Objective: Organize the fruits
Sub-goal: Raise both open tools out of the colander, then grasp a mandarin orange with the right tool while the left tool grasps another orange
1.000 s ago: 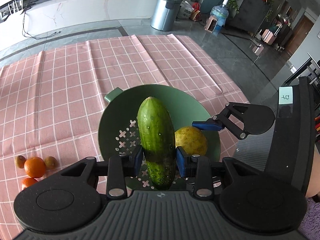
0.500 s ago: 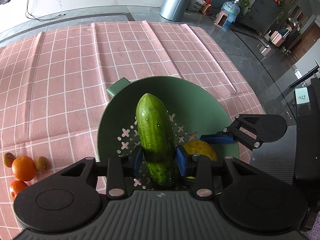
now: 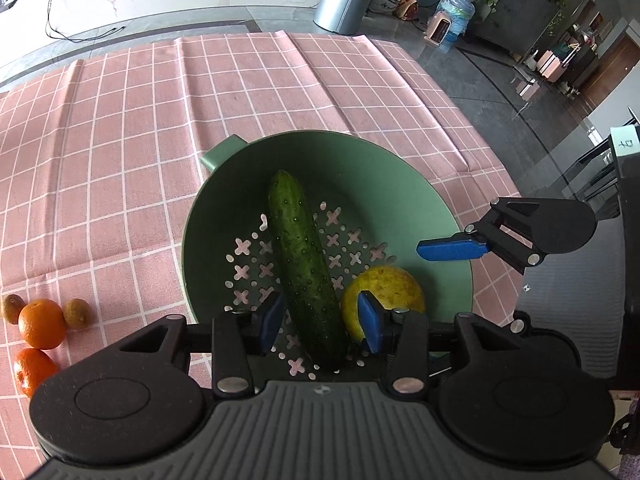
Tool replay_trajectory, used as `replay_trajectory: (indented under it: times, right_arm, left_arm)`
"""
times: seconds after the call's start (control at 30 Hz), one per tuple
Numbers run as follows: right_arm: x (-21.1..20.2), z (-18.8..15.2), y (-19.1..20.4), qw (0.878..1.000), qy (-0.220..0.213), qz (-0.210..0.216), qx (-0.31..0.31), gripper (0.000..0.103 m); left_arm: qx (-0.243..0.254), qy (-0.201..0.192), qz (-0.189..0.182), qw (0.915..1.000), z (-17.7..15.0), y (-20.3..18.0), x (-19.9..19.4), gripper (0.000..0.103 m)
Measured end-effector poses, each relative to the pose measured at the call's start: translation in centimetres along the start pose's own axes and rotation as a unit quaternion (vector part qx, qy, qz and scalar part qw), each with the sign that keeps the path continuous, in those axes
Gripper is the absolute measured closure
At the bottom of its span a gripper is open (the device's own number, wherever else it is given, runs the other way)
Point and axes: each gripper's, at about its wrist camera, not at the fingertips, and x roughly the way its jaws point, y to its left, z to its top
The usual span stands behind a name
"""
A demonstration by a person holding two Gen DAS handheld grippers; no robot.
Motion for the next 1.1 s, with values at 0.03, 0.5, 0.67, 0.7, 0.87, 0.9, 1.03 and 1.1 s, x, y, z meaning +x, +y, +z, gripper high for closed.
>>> replay_trajectory:
  times: [0.03,0.5,0.67,0.7,0.87,0.9,1.03,1.1]
  right_arm:
    - [-0.5,-0.1,0.2,1.000,0.001,-0.002,0.002,0.028]
    - [-8.1,-1.9,4.8,0.986,-0.108,-0.070,0.109,0.028]
    - [-9.2,-2.3,8.6,0.973,-0.162,-0.051,0.155,0.028]
    - [-9.2,-2.3,9.3,0.970,-0.168,-0.037,0.169,0.028]
    - [-8.5,-2.3,12.8,0.960,-0.183,0.005,0.213,0.028]
    - [-8.2,-2.2,13.3,0.958,-0.183,0.010,0.221,0.028]
    - [-7.1,-2.3,15.0,0.951,-0.180,0.009,0.252,0.029]
    - [-6.7,-2.5,15.4,0.947,-0.179,0.006,0.265,0.031]
  left_arm:
    - [0.003,-0.005,-0.001,1.0000,-0.1,-0.1,-0.4,0.051]
    - [0.053,-0.122,0.034,0.9906,-5.2,0.1,-10.6,0.050]
    - [0.052,-0.133,0.064,0.9877,-7.6,2.0,-13.2,0.050]
    - [0.057,-0.133,0.072,0.9868,-8.0,2.3,-13.5,0.050]
    - [0.081,-0.131,0.108,0.9822,-10.2,4.0,-14.6,0.050]
    - [0.079,-0.127,0.106,0.9830,-10.5,4.5,-14.7,0.050]
    - [0.057,-0.131,0.099,0.9848,-12.0,6.3,-14.8,0.050]
    - [0.044,-0.142,0.095,0.9844,-12.6,7.0,-14.7,0.050]
